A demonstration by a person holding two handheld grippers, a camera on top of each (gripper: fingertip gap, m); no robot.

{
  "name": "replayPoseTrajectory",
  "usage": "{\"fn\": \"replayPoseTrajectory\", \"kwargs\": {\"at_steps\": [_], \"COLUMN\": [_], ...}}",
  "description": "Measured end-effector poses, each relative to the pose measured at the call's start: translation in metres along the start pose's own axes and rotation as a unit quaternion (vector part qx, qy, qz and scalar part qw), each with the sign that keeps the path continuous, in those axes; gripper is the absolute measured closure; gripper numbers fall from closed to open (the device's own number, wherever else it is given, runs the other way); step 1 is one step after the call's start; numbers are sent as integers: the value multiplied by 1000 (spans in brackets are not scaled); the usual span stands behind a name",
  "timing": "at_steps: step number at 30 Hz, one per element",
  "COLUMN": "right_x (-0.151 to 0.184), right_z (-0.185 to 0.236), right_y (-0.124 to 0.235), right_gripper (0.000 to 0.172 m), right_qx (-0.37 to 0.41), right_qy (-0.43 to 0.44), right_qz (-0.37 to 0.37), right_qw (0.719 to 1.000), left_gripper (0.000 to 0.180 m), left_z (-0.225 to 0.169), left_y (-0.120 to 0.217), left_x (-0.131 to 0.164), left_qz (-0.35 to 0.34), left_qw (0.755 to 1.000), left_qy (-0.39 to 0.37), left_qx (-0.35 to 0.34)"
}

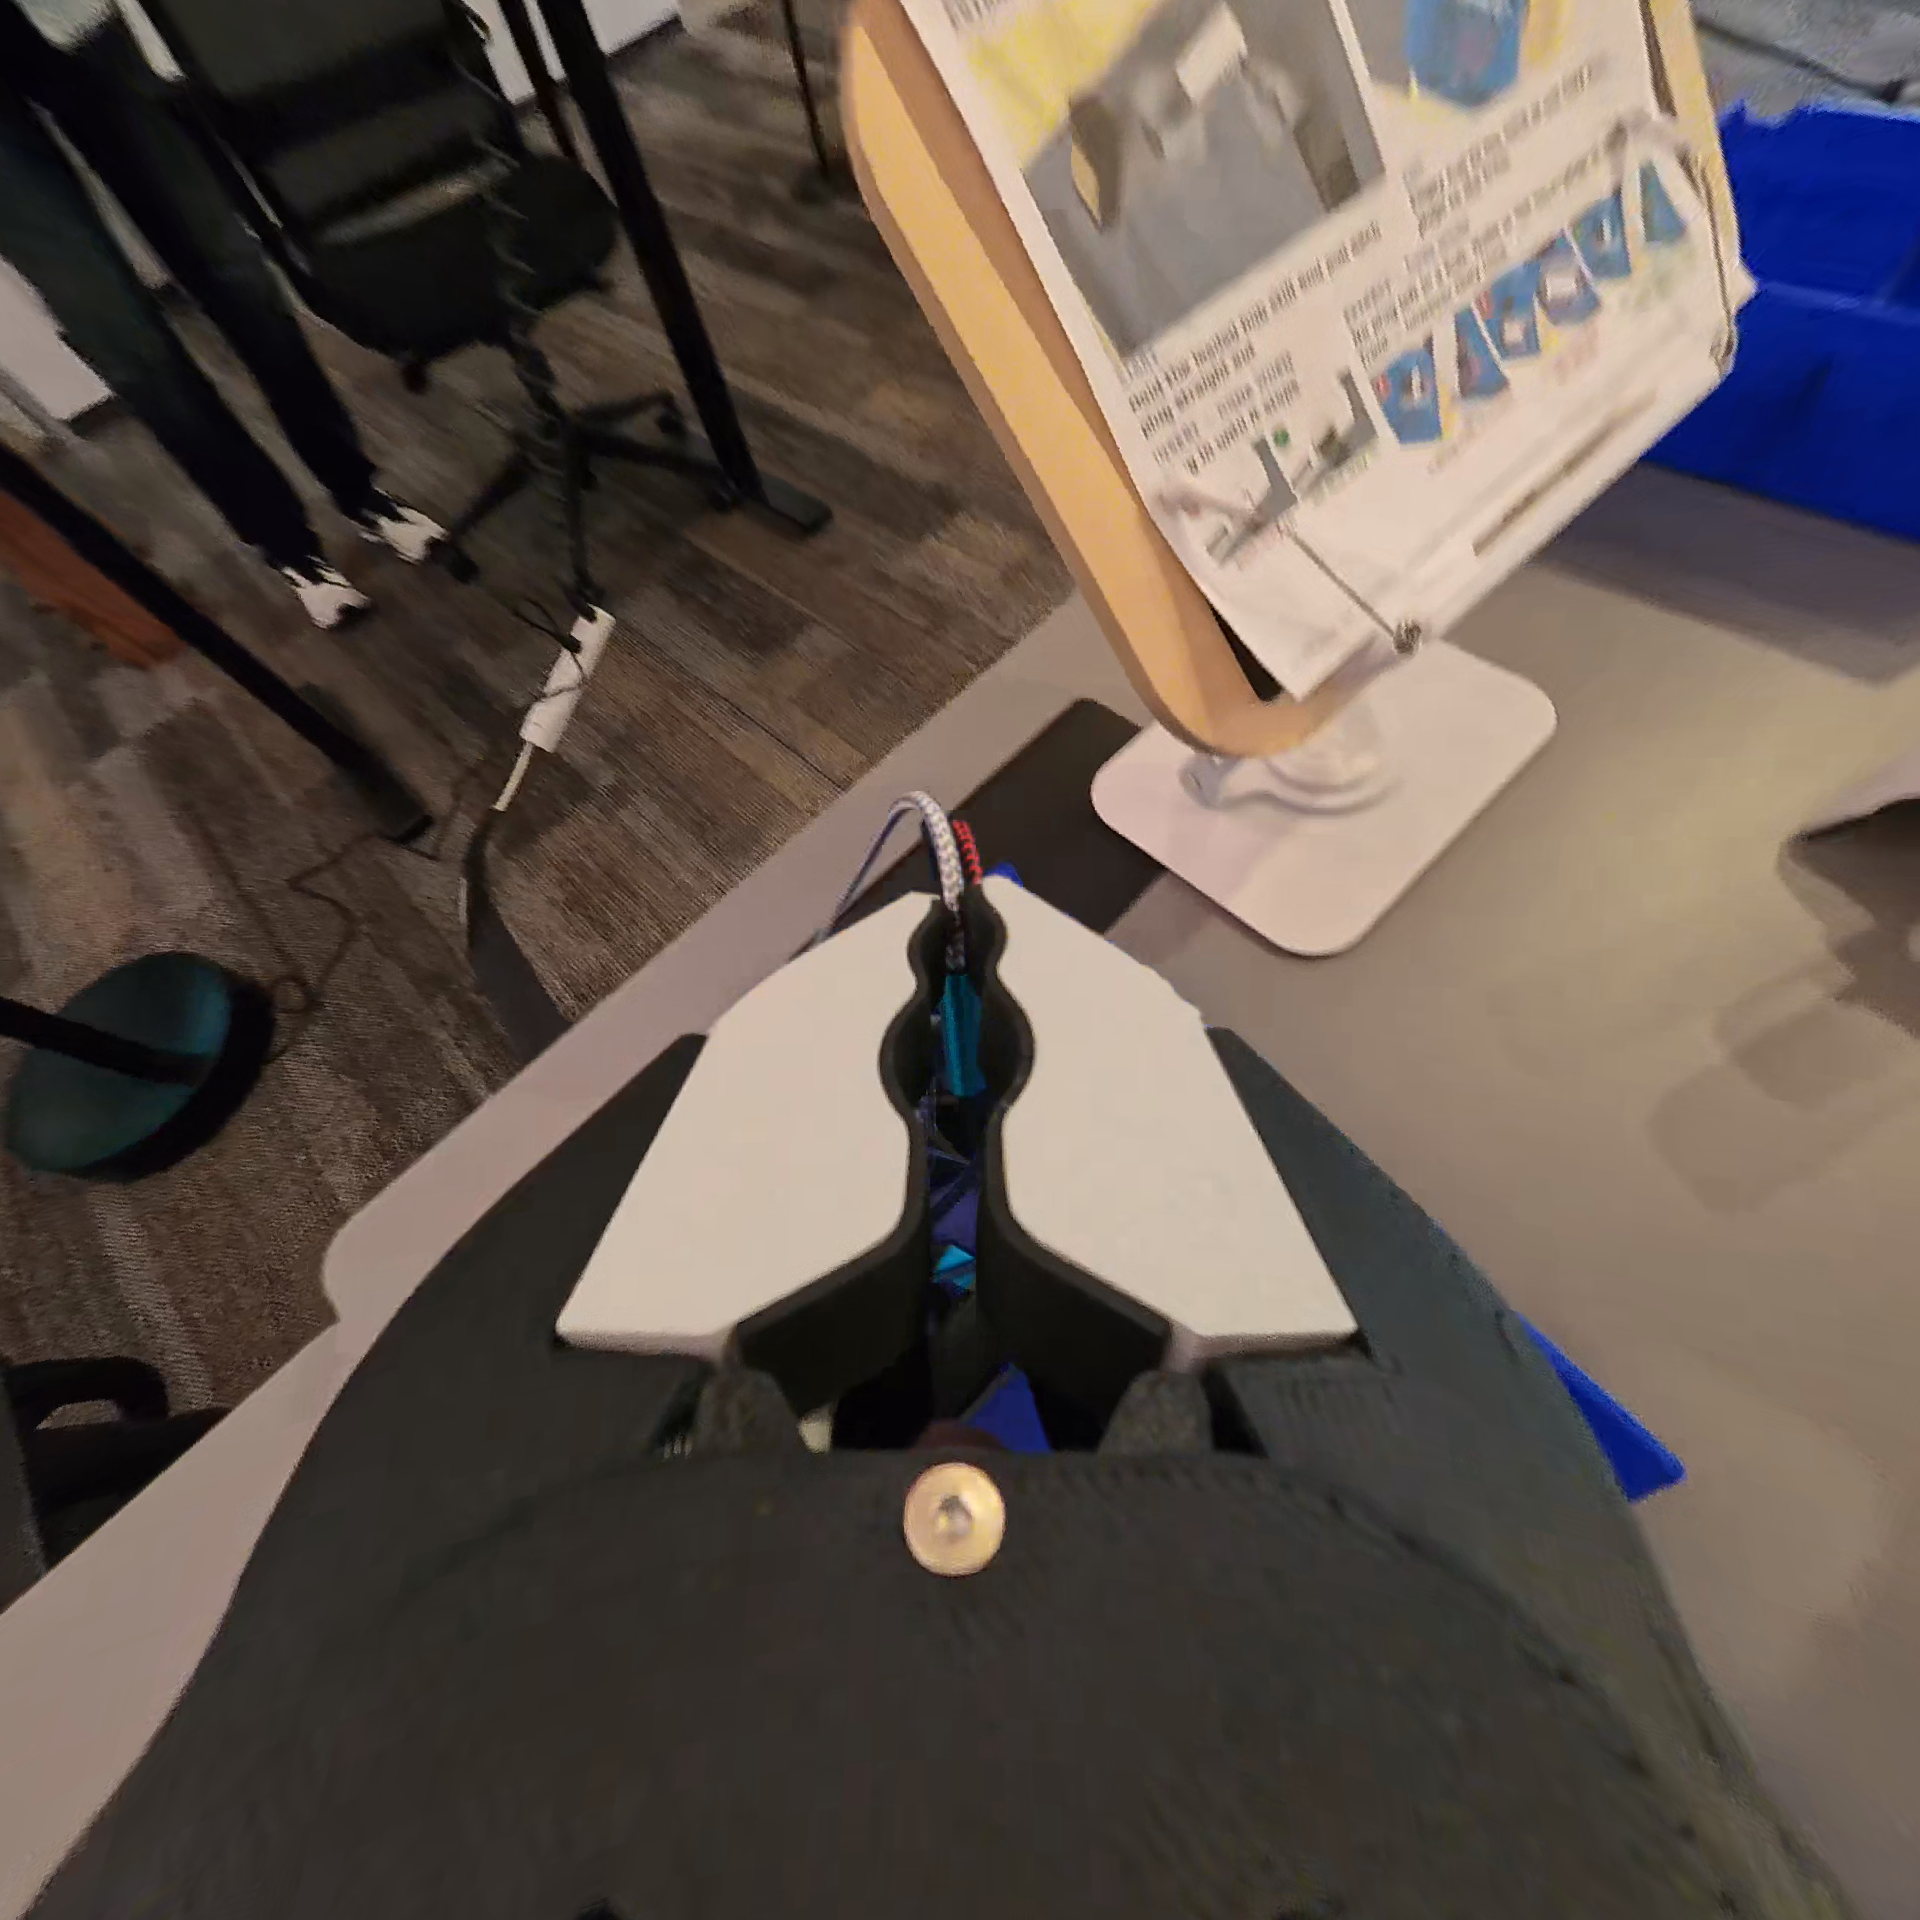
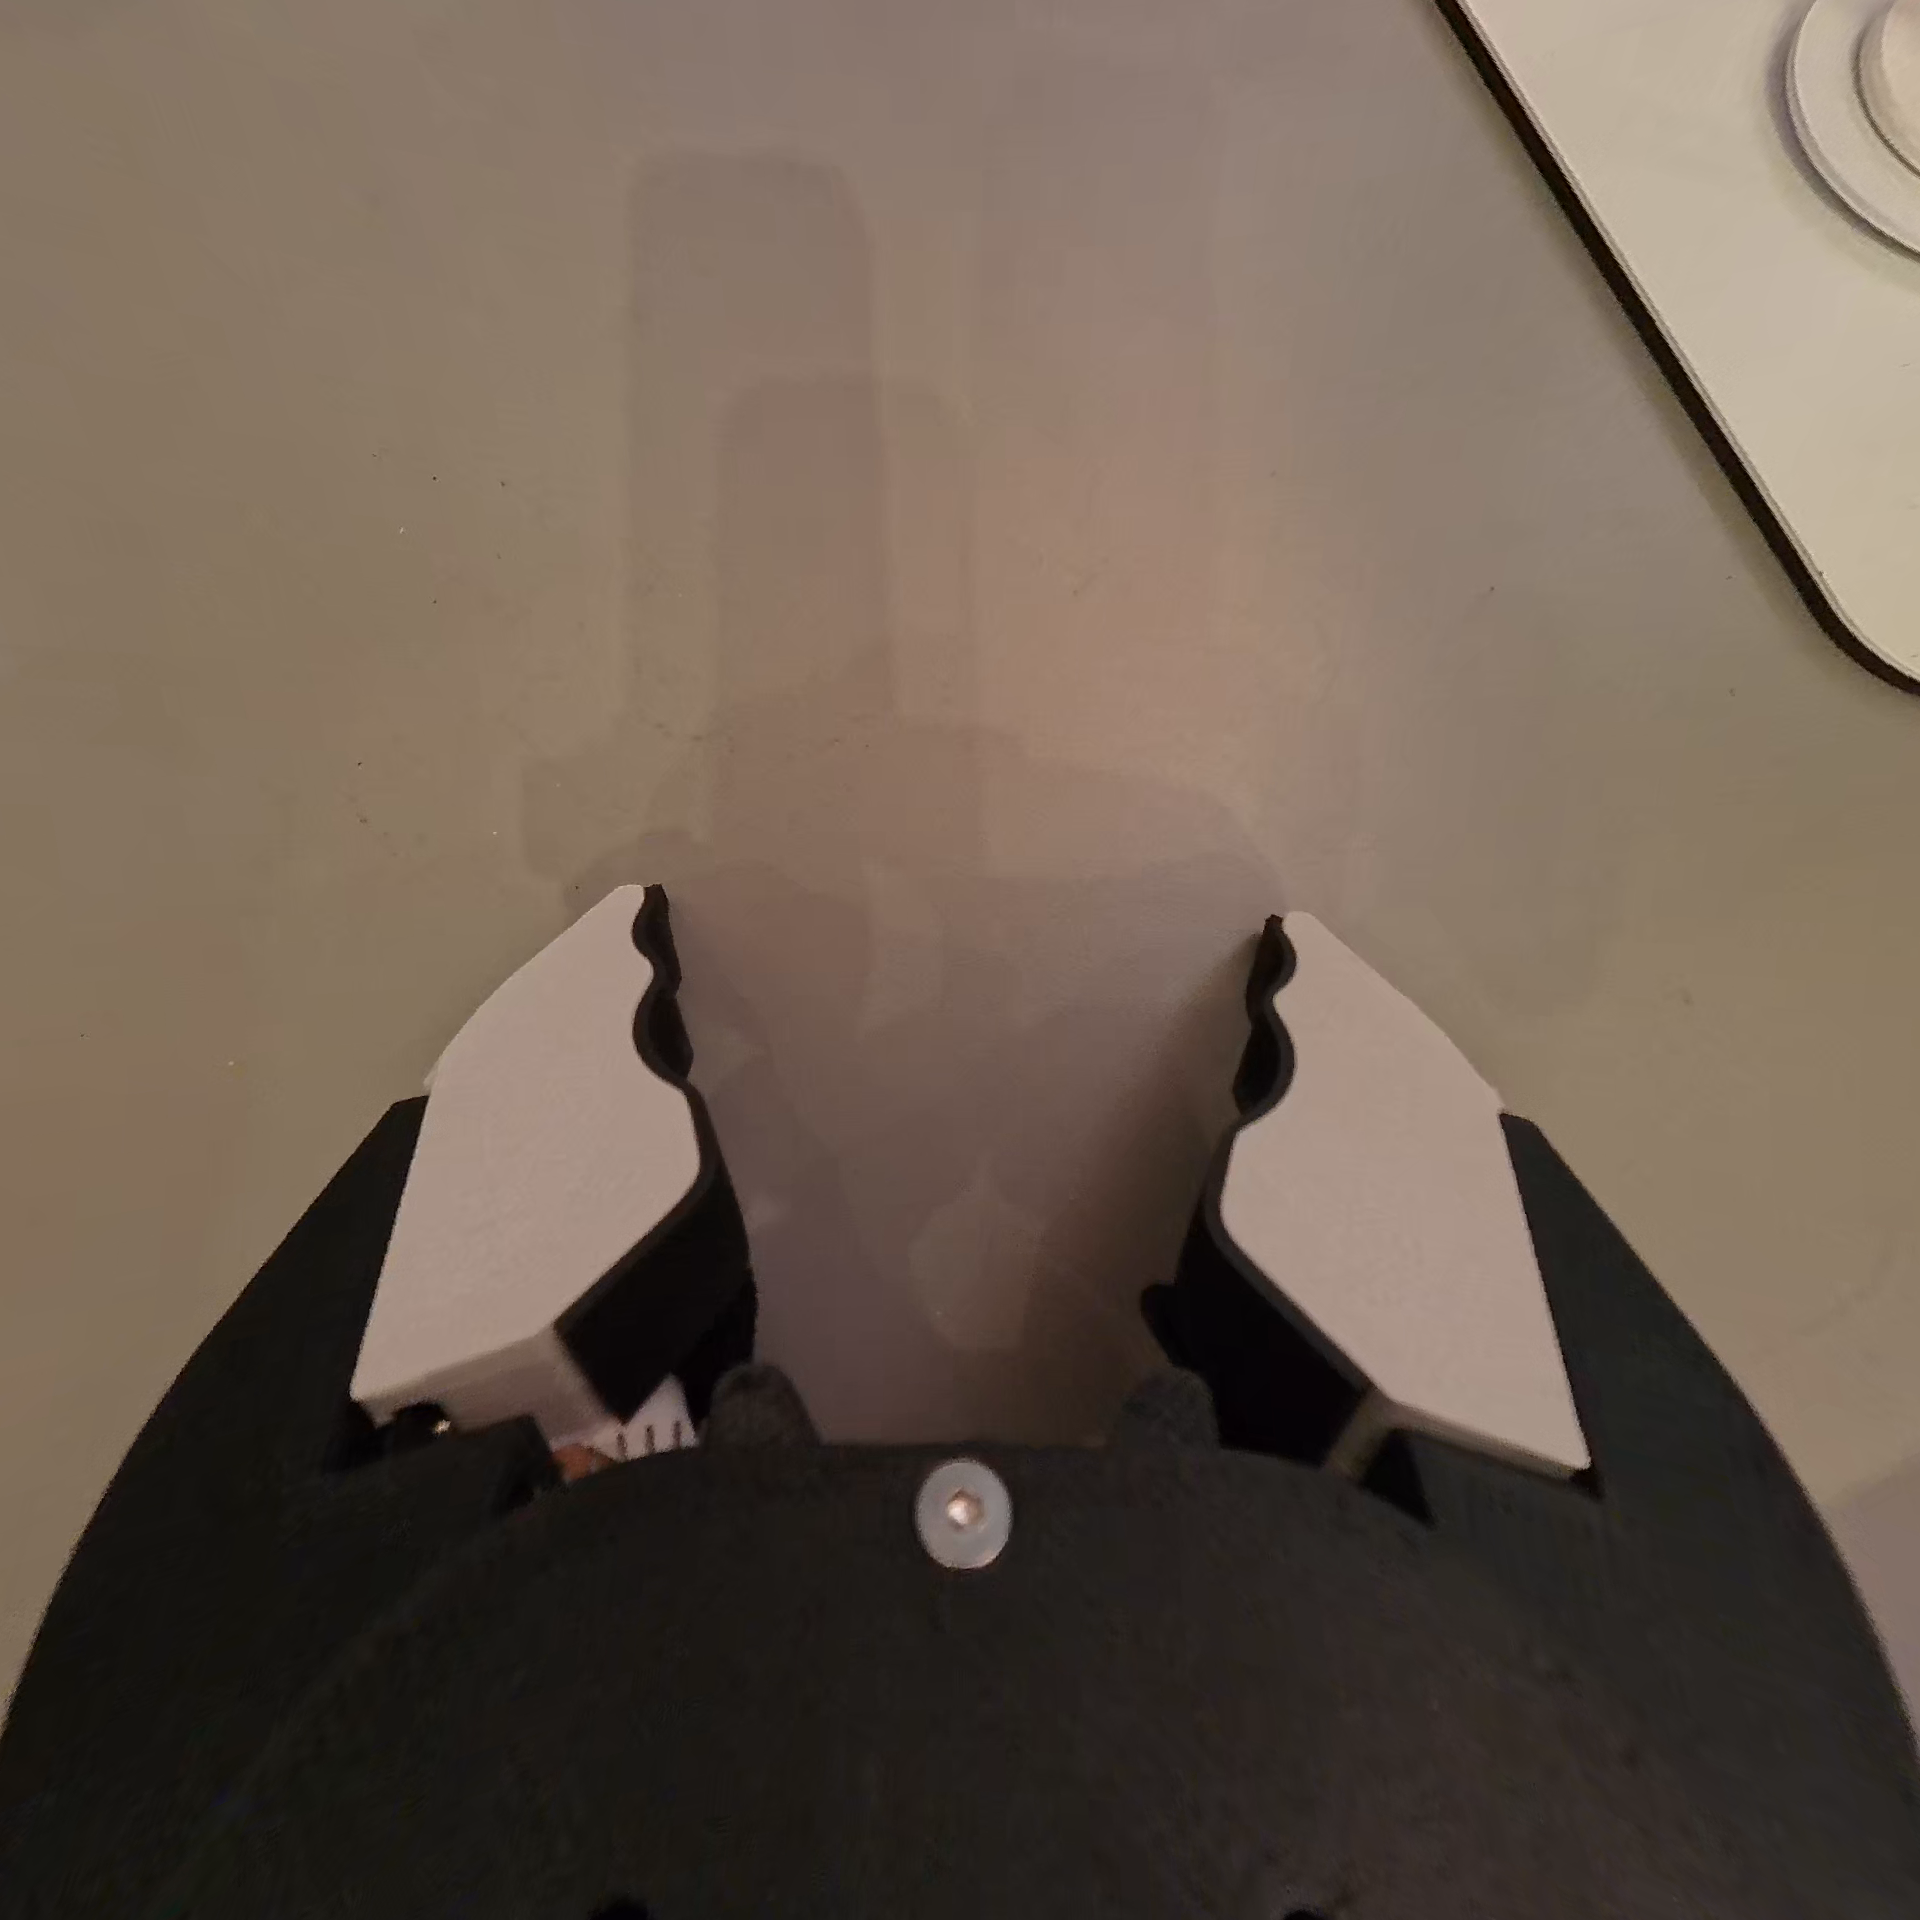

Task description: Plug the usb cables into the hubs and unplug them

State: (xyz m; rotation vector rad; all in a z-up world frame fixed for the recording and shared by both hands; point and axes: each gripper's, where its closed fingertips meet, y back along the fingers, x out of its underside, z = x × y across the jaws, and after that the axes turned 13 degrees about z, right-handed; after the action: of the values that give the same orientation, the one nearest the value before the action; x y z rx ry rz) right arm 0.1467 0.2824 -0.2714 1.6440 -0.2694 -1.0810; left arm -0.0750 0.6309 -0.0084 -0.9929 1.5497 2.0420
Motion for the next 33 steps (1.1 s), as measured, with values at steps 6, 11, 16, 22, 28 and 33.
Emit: {"fn": "replayPoseTrajectory", "kwargs": {"at_steps": [6,11,16,22,28,33], "right_x": [0,0,0,0,0,1], "right_z": [0,0,0,1,1,1], "right_y": [0,0,0,0,0,1], "right_gripper": [68,69,70,70,70,70], "right_qx": [0,-1,-1,-2,-2,-4], "right_qy": [0,1,2,3,3,5], "right_qz": [0,0,-1,-1,-1,-1], "right_qw": [1000,1000,1000,1000,1000,1000], "left_gripper": [178,178,178,178,178,178], "left_z": [24,30,-9,-104,-231,-341], "left_y": [29,59,98,121,104,66], "left_x": [-35,-73,-114,-141,-144,-121], "left_qz": [-39,-89,-132,-155,-175,-155], "left_qw": [997,992,987,981,974,964], "left_qy": [12,13,-23,-91,-139,-157], "left_qx": [-60,-91,-86,-65,31,146]}}
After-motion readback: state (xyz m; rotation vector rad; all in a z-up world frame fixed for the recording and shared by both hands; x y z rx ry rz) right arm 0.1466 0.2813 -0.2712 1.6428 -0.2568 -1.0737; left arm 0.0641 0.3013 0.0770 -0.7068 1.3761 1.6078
